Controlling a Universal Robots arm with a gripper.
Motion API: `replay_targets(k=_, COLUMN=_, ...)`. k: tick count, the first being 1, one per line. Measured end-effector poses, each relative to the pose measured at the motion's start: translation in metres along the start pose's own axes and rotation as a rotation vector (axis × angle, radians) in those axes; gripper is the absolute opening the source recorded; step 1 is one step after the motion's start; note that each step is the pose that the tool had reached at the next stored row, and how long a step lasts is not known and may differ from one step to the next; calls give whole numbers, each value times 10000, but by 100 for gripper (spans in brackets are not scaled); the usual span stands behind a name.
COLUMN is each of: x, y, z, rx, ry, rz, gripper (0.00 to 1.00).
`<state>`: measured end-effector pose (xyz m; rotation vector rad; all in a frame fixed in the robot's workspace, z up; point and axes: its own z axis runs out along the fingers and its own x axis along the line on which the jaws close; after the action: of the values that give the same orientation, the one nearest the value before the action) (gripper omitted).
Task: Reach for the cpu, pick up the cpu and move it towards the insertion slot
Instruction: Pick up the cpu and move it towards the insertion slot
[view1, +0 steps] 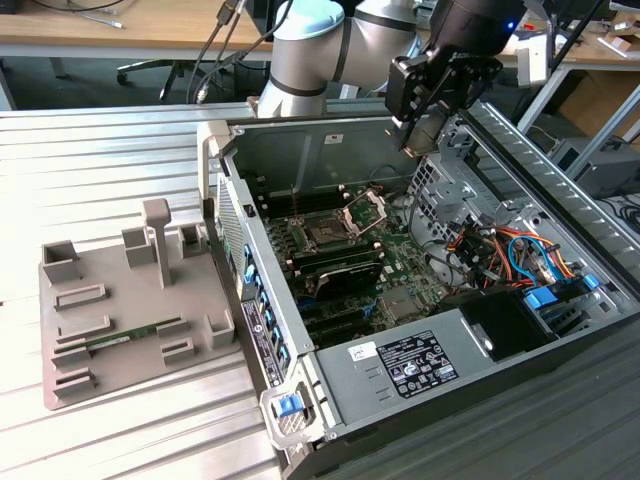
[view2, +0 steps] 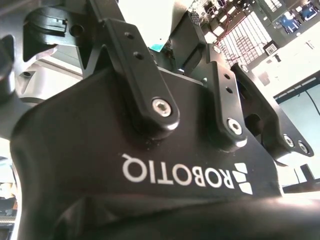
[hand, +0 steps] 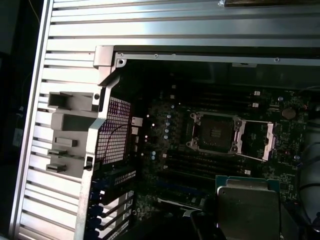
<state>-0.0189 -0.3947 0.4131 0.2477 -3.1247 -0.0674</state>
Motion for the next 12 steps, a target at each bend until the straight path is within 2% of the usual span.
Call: replay_targets(k=12, x=-51, y=-8, z=-1, rx=0, ry=1, rz=0, gripper=55)
